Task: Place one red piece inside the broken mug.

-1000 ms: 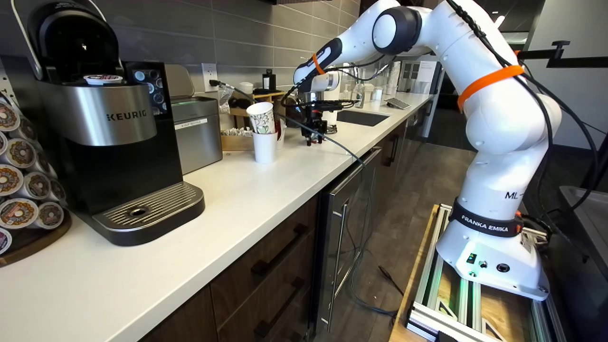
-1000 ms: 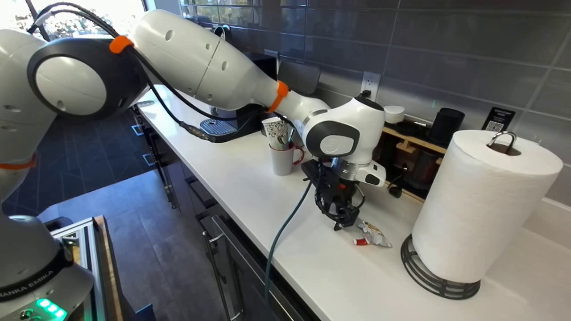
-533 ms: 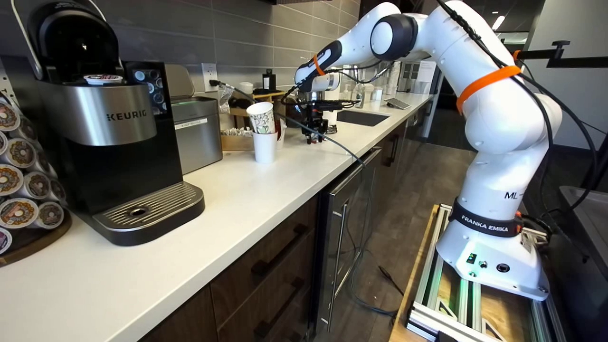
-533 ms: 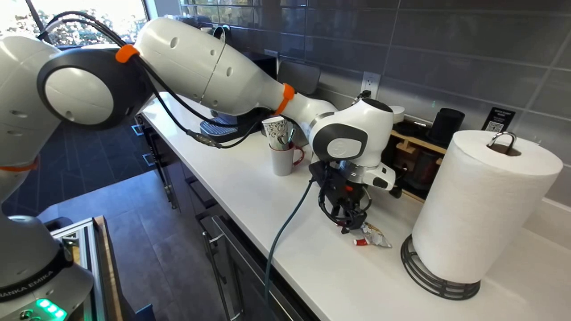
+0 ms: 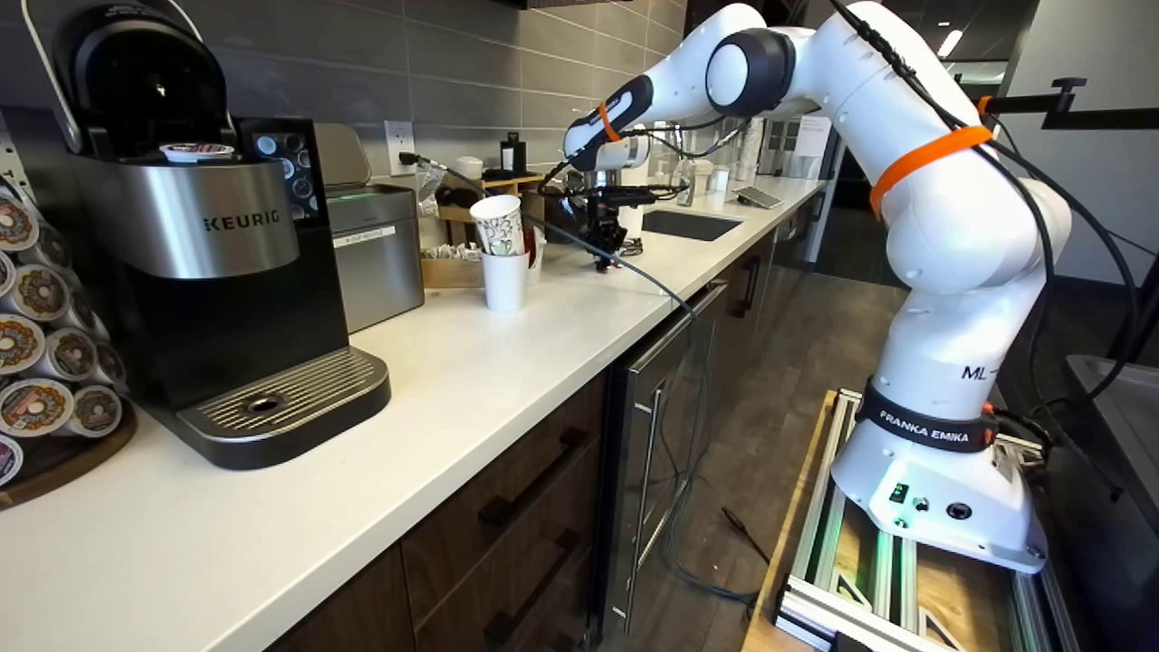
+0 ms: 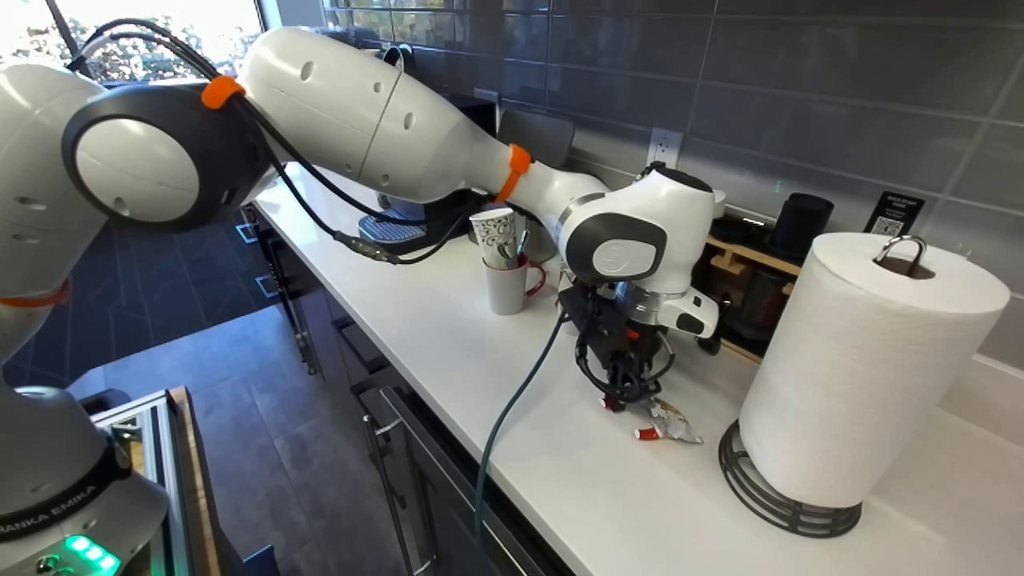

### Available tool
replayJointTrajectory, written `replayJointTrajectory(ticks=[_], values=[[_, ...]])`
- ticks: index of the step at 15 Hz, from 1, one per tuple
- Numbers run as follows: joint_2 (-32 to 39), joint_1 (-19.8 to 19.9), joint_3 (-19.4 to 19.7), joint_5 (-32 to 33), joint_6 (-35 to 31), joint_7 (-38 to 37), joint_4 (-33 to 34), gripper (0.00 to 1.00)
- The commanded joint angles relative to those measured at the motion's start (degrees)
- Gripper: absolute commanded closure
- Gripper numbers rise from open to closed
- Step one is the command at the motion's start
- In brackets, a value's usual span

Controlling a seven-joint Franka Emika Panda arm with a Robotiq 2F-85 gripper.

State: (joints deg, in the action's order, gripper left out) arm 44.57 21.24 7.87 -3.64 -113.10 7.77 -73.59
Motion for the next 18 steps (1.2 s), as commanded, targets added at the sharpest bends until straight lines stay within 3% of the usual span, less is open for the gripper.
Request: replayJointTrajectory(ticks=[1,6,13,18], values=[[-6.79,0.6,0.89,0.92,-1.97,3.17,-6.41,0.95],[-17.05,0.55,0.47,1.25,-9.05,13.6,-14.8,0.95],[-32.59,-5.63,-4.33,2.61,-18.81,24.83,-32.83,0.95],[-38.85,-10.86,-5.91,4.74,-28.84,26.28,-41.1,0.95]])
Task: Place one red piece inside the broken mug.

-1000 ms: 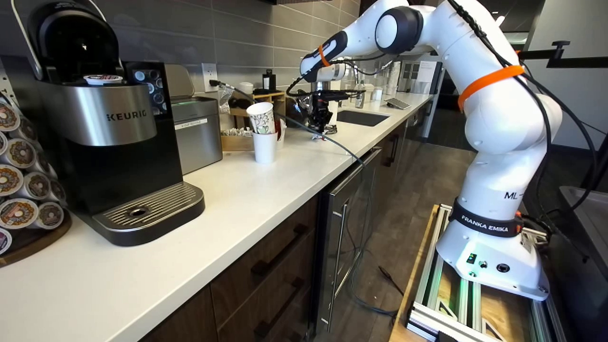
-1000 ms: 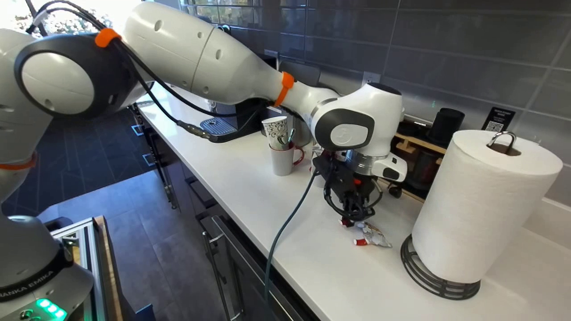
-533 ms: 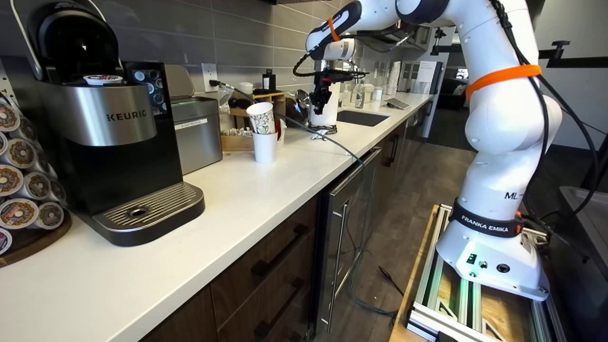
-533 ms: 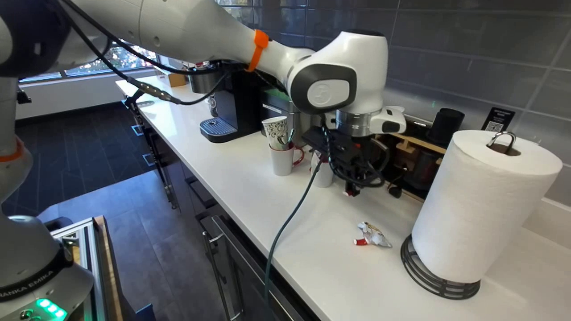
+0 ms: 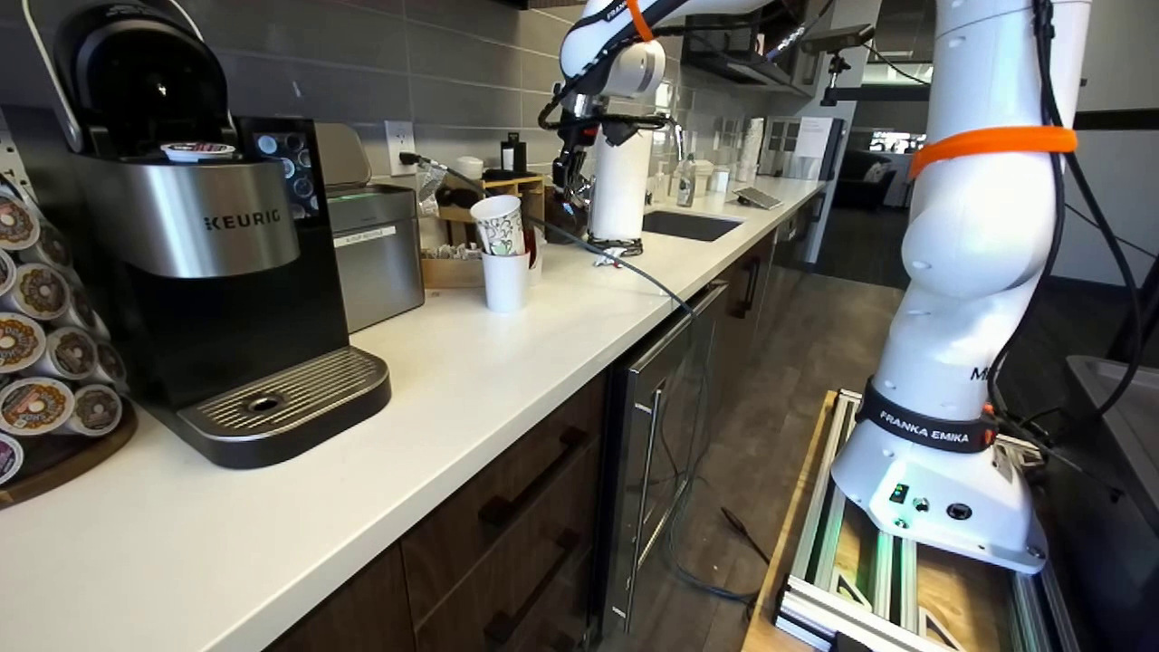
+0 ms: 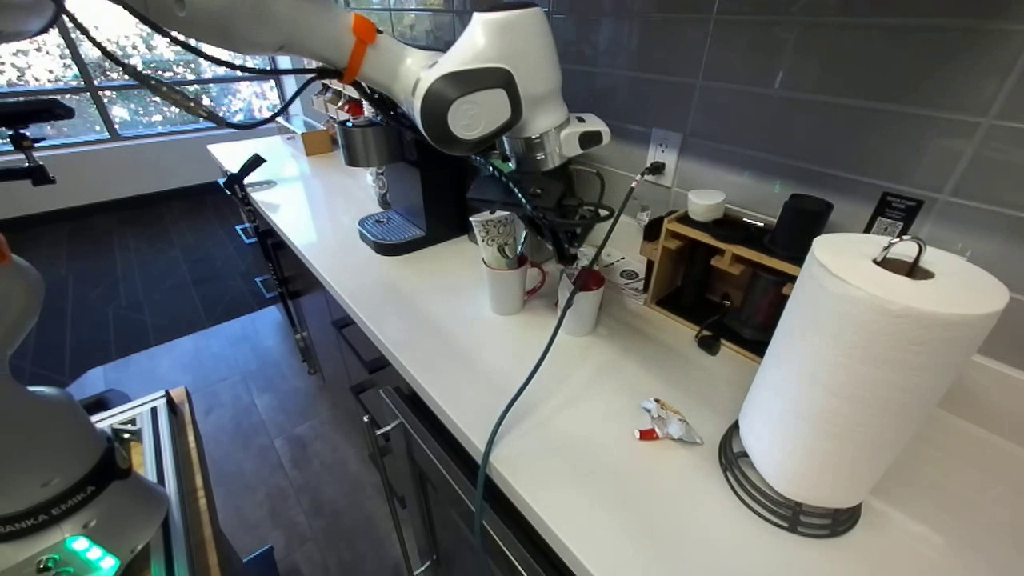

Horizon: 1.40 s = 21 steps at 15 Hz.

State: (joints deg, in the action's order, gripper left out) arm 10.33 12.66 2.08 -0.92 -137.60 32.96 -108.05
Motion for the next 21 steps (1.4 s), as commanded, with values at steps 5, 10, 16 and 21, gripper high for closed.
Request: replayJointTrajectory(ticks=[5,10,16,21], values=[[-3.18,-6.66,-0.33,10.3,-6.07,-2.23,-6.55,0.95],[1.02,-8.69,0.46,17.76,-9.03,-8.91,-1.8,0.95],[8.16,-11.08,1.74,25.74,1.72,-16.67,7.68,0.95],[12.99,-12.5,1.57,25.65,9.19,-18.13,15.41,0.95]])
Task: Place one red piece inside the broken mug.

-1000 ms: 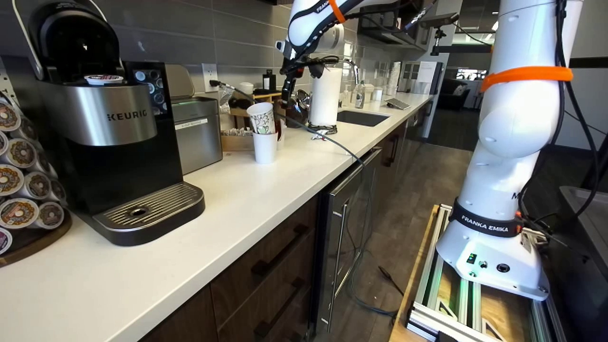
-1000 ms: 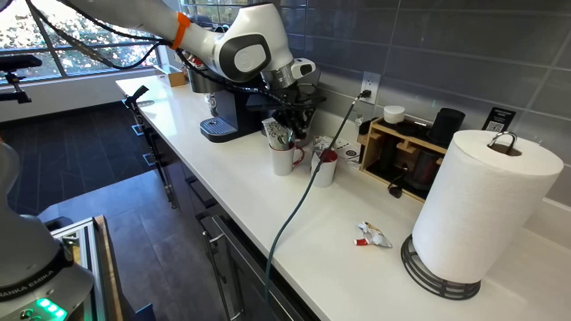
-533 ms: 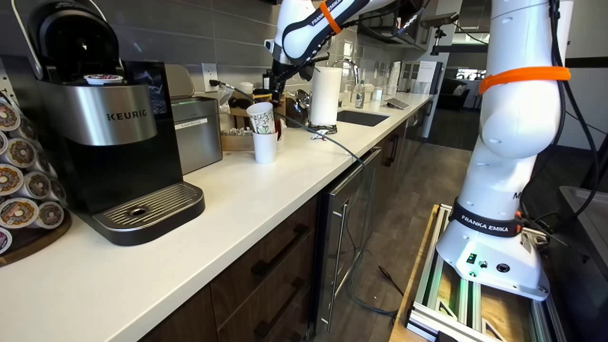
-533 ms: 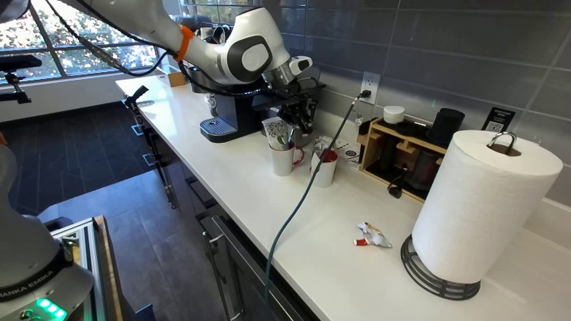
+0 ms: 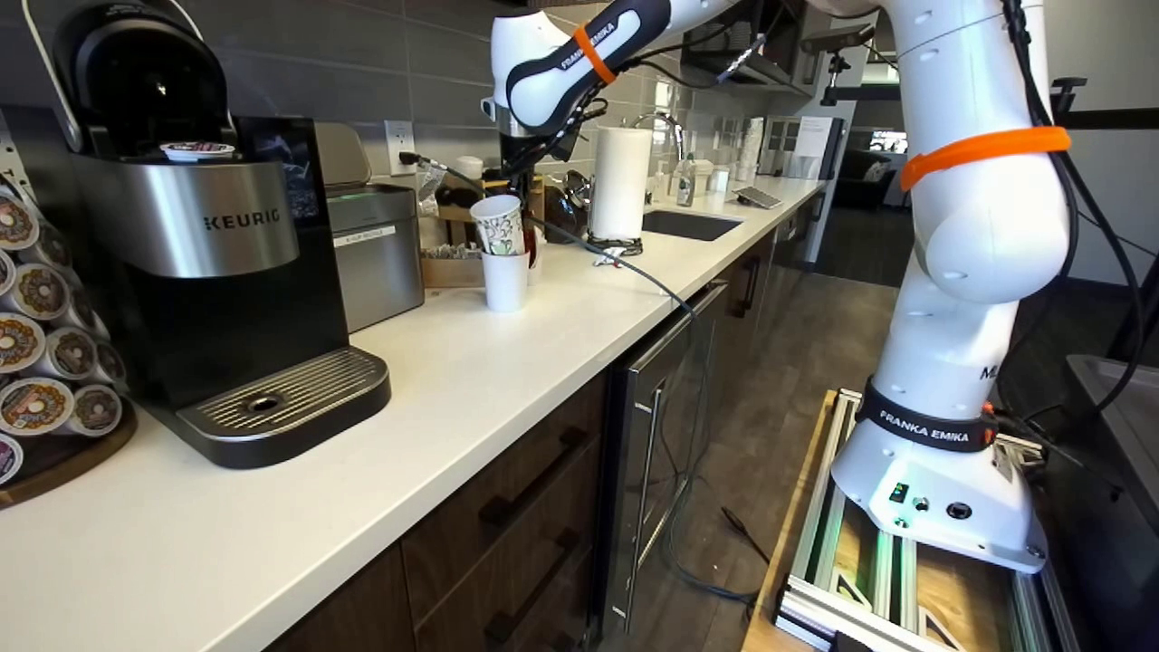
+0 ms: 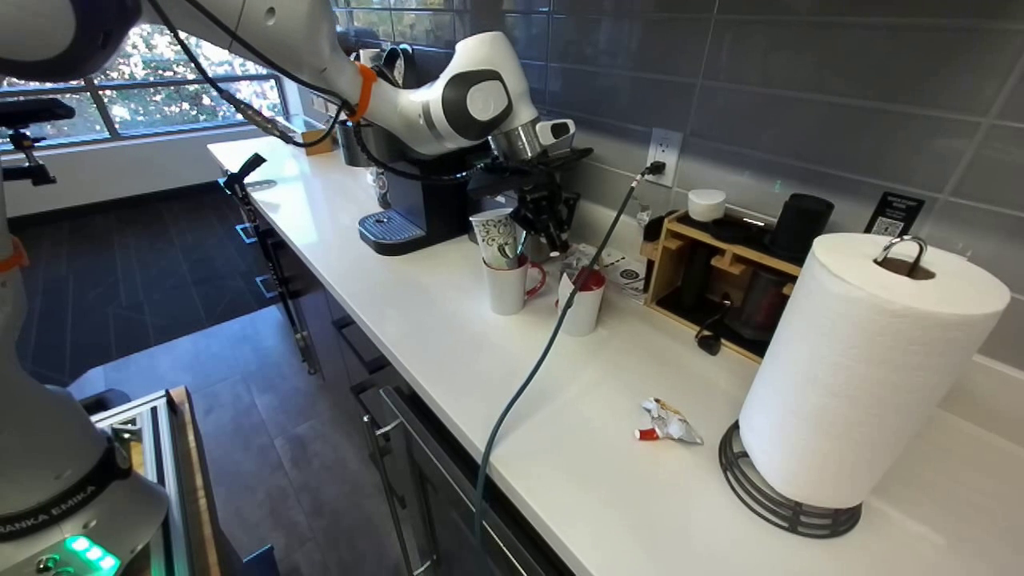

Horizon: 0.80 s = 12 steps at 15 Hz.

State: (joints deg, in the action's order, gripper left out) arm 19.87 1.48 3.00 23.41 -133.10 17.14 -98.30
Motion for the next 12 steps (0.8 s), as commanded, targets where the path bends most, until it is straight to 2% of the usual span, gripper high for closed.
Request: replayJointTrajectory(ticks=[1,6,12], values=[[4.59,-1.68,0.95,1.55,6.54,-3.35,7.56,0.95],[9.54,-1.56,0.63,0.16,13.99,-3.36,15.14,0.95],[15.47,-1.26,0.52,-0.77,14.03,-2.96,21.92,0.95]])
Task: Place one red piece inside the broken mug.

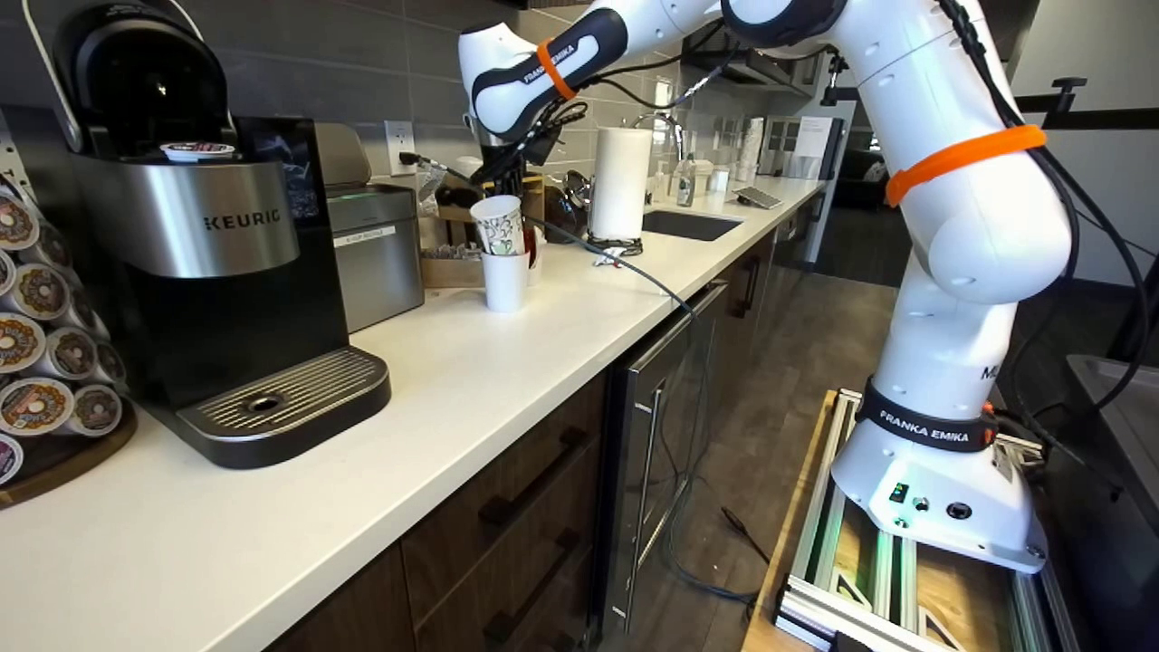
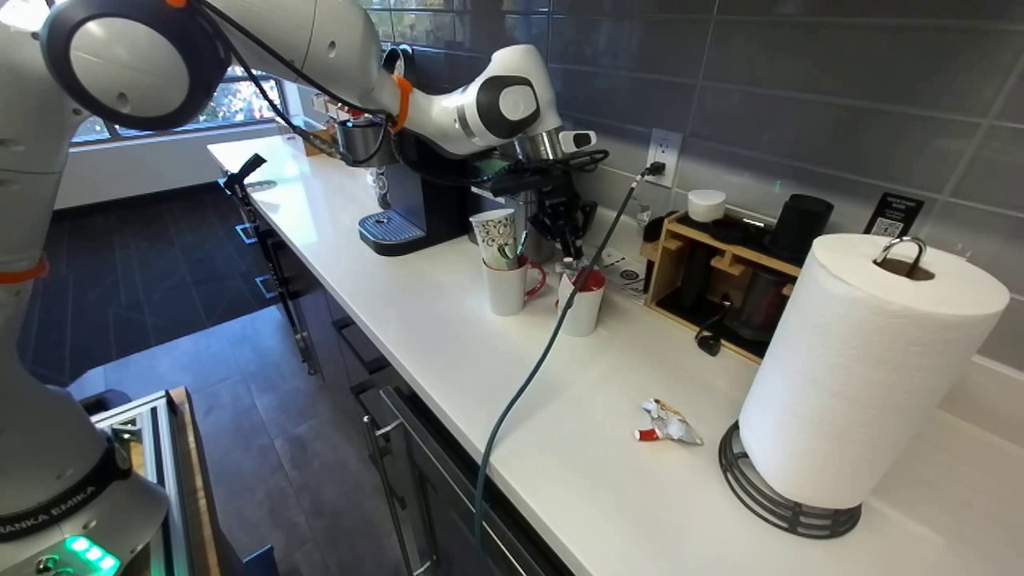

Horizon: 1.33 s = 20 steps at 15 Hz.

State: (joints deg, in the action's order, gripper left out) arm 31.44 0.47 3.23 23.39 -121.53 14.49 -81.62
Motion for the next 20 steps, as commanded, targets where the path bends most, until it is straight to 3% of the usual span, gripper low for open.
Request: replayJointTrajectory(ticks=[1,13,15,20], values=[[4.87,-0.39,0.59,-0.73,3.39,-0.82,6.55,0.95],[12.19,-0.34,1.77,-0.93,14.02,-2.57,17.57,0.95],[12.64,-0.29,1.93,-0.85,15.27,-2.48,18.39,0.55],[11.54,0.88,1.95,-1.93,15.71,-2.51,18.37,0.19]])
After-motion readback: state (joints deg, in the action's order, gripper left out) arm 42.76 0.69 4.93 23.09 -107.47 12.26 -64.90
